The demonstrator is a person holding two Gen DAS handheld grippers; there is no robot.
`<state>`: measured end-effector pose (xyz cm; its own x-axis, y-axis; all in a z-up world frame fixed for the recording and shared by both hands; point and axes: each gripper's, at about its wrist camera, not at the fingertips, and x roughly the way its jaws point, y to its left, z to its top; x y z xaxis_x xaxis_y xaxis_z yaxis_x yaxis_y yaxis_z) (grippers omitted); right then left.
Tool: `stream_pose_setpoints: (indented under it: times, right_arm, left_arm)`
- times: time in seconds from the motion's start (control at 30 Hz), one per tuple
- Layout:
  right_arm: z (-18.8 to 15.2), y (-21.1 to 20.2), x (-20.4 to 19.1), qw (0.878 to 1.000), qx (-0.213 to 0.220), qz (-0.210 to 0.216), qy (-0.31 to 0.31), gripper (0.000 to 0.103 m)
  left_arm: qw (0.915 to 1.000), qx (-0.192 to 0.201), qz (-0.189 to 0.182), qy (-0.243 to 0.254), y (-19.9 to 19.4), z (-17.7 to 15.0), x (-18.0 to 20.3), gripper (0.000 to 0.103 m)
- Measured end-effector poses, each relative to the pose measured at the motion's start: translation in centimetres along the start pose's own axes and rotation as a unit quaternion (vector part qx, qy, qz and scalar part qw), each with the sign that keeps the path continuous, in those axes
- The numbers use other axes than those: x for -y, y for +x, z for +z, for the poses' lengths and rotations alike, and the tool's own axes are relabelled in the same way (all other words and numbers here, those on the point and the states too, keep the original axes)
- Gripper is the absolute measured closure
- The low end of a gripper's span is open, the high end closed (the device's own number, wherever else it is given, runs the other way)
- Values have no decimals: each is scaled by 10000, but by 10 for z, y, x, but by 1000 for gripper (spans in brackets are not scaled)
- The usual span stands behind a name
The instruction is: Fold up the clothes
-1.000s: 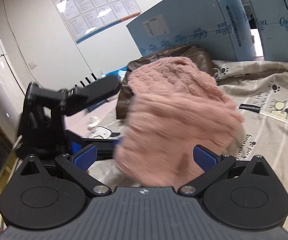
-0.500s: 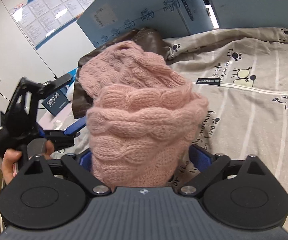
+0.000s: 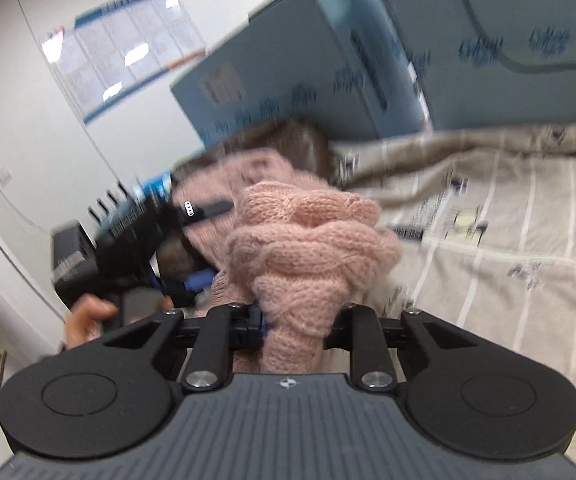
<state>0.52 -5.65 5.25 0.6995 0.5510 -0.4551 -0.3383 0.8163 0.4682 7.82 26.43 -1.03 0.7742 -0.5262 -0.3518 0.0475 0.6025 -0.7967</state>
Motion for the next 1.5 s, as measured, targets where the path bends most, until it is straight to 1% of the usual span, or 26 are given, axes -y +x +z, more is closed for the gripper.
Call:
stream_pose_setpoints:
  times: [0.03,0.07,0.1,0.13,0.17,0.2,0.27,0.33,0.47,0.57,0.67,0.8,0.9,0.97,1.07,1.17,1.27,1.3,1.33,1.37,1.4,1.43,1.47,1.5]
  right_arm:
    - [3,-7,0,10000,91,31,26,84]
    - [6,-13,-2,9998,162,77,34,84]
    - [8,-19,-3,9997,226,129,44,84]
    - [11,-24,-4,9994,261,206,58,84]
    - [13,-28,-5,9992,296,275,73,84]
    - [14,-32,-6,9989,333,314,96,84]
    - [19,-39,-7,9985,432,332,84,84]
    - [22,-45,-7,9981,538,298,26,84]
    - [29,-62,-1,9969,731,285,-39,84]
    - [33,-79,8,9956,903,254,-16,84]
    - [38,-99,24,9943,1029,238,117,84]
    - [38,-127,54,9932,1093,132,376,84]
    - [31,-149,80,9923,1096,-1,585,84]
    - [25,-163,97,9917,1076,-160,688,84]
    - [13,-180,126,9894,1047,-482,888,84]
    - [1,-182,155,9887,789,-813,981,84]
    - [-12,-178,184,9883,478,-1001,1050,83]
    - [-16,-178,192,9875,426,-1076,1075,81]
    - [-21,-178,199,9866,373,-1150,1099,78]
    - [-25,-178,206,9856,333,-1214,1125,77]
    - [-28,-179,210,9850,337,-1239,1151,74]
    - [-29,-180,212,9845,349,-1275,1152,66]
    - [-30,-182,210,9839,376,-1344,1113,61]
    - [-31,-183,208,9829,421,-1443,1064,49]
  left_arm:
    - [10000,-15,25,19,2,0,2,7]
    - [10000,-36,46,32,4,0,5,20]
    - [9999,-80,56,22,6,-1,6,25]
    - [9999,-123,85,32,11,-2,8,40]
    - [9998,-160,119,49,15,-3,9,59]
    - [9996,-178,170,100,17,-5,11,66]
    - [9994,-159,216,223,20,-10,14,88]
    - [9991,-16,138,389,13,-15,21,90]
    - [9939,647,42,890,-13,-26,48,91]
    - [9888,930,-78,1160,-24,-38,66,91]
    - [9849,1069,-159,1352,-30,-54,85,91]
    - [9821,1069,-338,1514,-32,-77,102,91]
    - [9812,857,-383,1684,-14,-98,120,91]
    - [9809,631,-392,1800,-4,-114,129,91]
    - [9802,148,-314,1950,19,-139,137,90]
    - [9791,-471,-194,1968,45,-159,138,90]
    - [9742,-986,-69,2031,60,-175,139,89]
    - [9732,-1081,-80,2027,58,-180,138,87]
    - [9724,-1180,-98,2009,56,-184,137,78]
    - [9725,-1299,-134,1930,54,-182,134,63]
    - [9726,-1426,-136,1832,52,-179,131,54]
    - [9730,-1504,-100,1747,49,-177,127,39]
    - [9736,-1516,-48,1708,45,-175,123,32]
    - [9742,-1486,-28,1701,41,-172,120,32]
